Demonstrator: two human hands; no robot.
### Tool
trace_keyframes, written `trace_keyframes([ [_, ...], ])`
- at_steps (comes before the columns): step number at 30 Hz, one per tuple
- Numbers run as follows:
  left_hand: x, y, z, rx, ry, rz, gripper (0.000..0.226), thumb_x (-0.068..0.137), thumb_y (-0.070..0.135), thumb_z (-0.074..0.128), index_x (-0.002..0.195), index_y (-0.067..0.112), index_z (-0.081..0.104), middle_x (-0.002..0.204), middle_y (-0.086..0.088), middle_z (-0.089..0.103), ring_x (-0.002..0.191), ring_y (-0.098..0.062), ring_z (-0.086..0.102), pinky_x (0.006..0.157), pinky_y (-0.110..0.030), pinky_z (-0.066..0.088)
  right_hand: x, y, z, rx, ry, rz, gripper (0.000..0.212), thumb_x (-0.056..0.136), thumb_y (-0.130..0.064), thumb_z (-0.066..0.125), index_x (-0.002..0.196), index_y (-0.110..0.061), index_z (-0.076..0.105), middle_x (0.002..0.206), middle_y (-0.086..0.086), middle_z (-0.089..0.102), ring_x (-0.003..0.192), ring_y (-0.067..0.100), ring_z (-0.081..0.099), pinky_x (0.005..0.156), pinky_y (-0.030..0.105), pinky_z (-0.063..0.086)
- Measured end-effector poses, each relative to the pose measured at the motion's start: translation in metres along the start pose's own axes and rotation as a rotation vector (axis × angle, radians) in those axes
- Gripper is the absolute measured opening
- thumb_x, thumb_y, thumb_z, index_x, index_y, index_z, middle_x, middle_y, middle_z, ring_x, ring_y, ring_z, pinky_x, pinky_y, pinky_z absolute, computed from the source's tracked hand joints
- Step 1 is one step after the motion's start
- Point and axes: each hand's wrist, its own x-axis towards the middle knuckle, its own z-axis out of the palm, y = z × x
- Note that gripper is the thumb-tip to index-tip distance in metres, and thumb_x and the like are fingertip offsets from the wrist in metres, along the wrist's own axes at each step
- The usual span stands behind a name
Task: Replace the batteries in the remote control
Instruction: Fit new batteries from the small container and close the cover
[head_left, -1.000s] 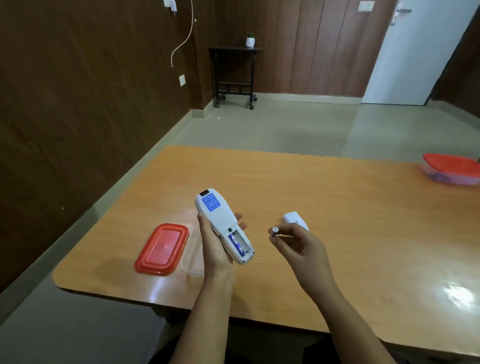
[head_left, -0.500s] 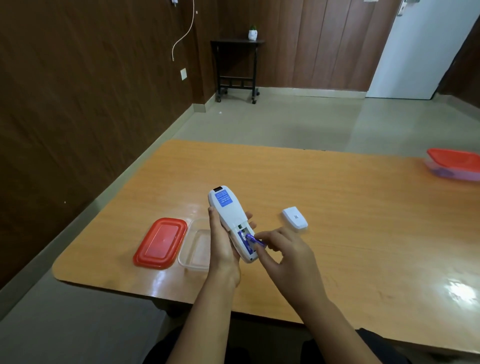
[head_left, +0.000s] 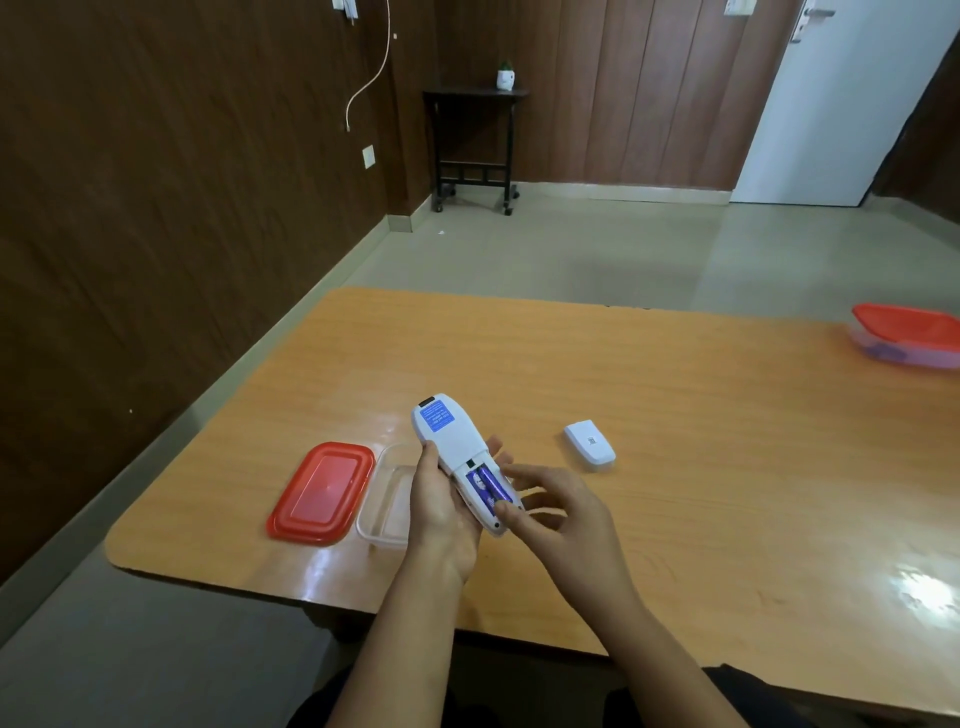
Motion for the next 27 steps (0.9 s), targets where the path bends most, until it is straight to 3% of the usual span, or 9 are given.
trace_keyframes([
  [4,-0.003,-0.005,0.005,0.032,-0.023,0.015,0.035,0.098,0.022,0.038,0.132,0.016,0.043,0.103,-0.011,0.068,0.097,-0.023,0.065,0.075,-0.039,0.052,0.003,-0.001,-0.002,0.360,0.031,0.333,0.027,0.074,-0.013,0.078,0.098,-0.020,0.067,0.101,0.002,0.068,0.088,0.009,0.066,0.074,0.023,0.054],
  [7,-0.004,-0.009,0.007,0.091,-0.058,0.050,0.053,0.089,-0.006,0.040,0.138,0.013,0.039,0.107,-0.010,0.066,0.095,-0.022,0.066,0.067,-0.034,0.055,0.006,-0.001,-0.007,0.622,-0.033,0.530,0.036,0.075,-0.010,0.076,0.108,-0.009,0.062,0.104,0.014,0.072,0.091,0.022,0.070,0.075,0.030,0.057],
  [13,-0.004,-0.012,0.006,0.201,-0.146,0.079,0.062,0.087,-0.013,0.040,0.141,0.017,0.037,0.111,-0.011,0.068,0.103,-0.024,0.065,0.080,-0.041,0.054,0.007,-0.002,-0.009,0.728,-0.024,0.604,0.029,0.076,0.004,0.069,0.102,-0.006,0.062,0.082,0.009,0.075,0.067,0.014,0.070,0.056,0.022,0.052],
  [19,-0.003,-0.015,0.005,0.243,-0.197,0.081,0.061,0.089,-0.012,0.044,0.142,0.017,0.036,0.119,-0.012,0.066,0.109,-0.026,0.065,0.088,-0.046,0.053,0.009,0.000,-0.011,0.666,-0.035,0.622,0.018,0.077,0.001,0.063,0.093,-0.008,0.062,0.079,0.008,0.071,0.068,0.016,0.062,0.059,0.024,0.048],
  [22,-0.001,-0.014,0.005,0.140,-0.192,0.024,0.055,0.089,-0.008,0.046,0.139,0.015,0.041,0.113,-0.010,0.069,0.099,-0.023,0.069,0.076,-0.040,0.058,0.013,0.000,-0.022,0.572,-0.117,0.575,0.008,0.083,-0.011,0.064,0.091,-0.014,0.063,0.085,0.004,0.071,0.076,0.018,0.061,0.067,0.028,0.049],
  [24,0.000,-0.012,0.004,0.082,-0.139,-0.023,0.045,0.090,0.001,0.050,0.134,0.011,0.047,0.106,-0.010,0.070,0.096,-0.023,0.069,0.072,-0.037,0.057,0.024,0.005,-0.034,0.410,-0.009,0.491,0.007,0.088,-0.022,0.062,0.092,-0.017,0.064,0.093,0.000,0.067,0.081,0.017,0.061,0.073,0.030,0.047],
  [27,0.004,-0.010,0.001,0.010,-0.049,-0.071,0.031,0.094,0.019,0.049,0.125,0.016,0.050,0.099,-0.011,0.068,0.096,-0.027,0.065,0.079,-0.041,0.051,0.049,0.026,-0.051,-0.141,0.292,0.281,0.020,0.086,-0.033,0.061,0.103,-0.022,0.062,0.111,-0.002,0.059,0.099,0.016,0.056,0.074,0.030,0.042],
])
